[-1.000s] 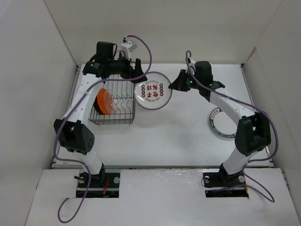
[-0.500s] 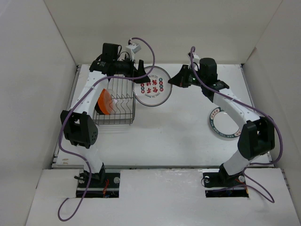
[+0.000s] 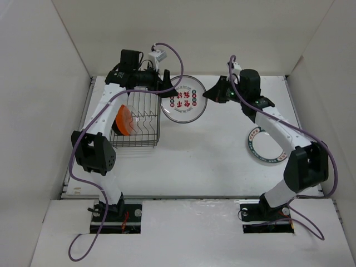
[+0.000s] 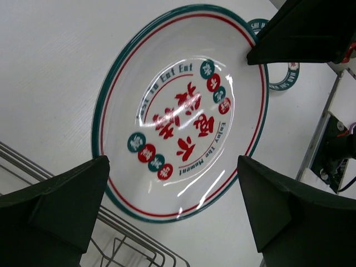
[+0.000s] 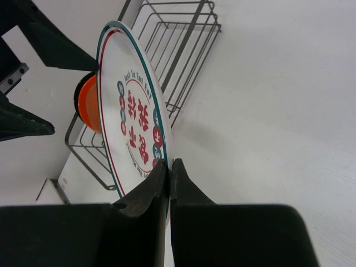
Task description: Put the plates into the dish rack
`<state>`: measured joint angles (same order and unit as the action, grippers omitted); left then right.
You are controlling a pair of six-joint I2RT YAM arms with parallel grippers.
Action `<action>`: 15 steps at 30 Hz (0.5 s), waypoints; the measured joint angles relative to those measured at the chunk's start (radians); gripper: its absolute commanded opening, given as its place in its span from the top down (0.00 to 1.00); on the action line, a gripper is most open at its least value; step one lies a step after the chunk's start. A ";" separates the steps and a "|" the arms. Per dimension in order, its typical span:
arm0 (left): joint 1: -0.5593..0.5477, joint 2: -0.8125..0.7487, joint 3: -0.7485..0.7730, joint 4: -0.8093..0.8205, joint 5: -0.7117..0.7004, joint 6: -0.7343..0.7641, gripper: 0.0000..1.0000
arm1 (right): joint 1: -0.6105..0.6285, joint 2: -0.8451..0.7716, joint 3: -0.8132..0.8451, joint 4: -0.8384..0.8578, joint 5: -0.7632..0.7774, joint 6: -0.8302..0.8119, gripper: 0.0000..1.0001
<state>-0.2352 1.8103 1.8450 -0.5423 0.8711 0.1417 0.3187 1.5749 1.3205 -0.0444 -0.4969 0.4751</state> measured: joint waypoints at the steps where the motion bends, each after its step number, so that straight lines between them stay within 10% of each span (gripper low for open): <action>1: 0.002 0.000 0.000 0.000 -0.006 0.000 0.00 | -0.005 -0.007 -0.006 0.000 0.011 0.000 1.00; 15: 0.053 -0.026 0.000 0.048 -0.056 0.001 0.00 | -0.049 -0.116 -0.022 -0.016 -0.013 -0.013 1.00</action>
<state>-0.1822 1.7847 1.8454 -0.4946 0.8150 0.1429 0.2695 1.4593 1.2987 -0.0601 -0.5102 0.4622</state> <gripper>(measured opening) 0.997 0.043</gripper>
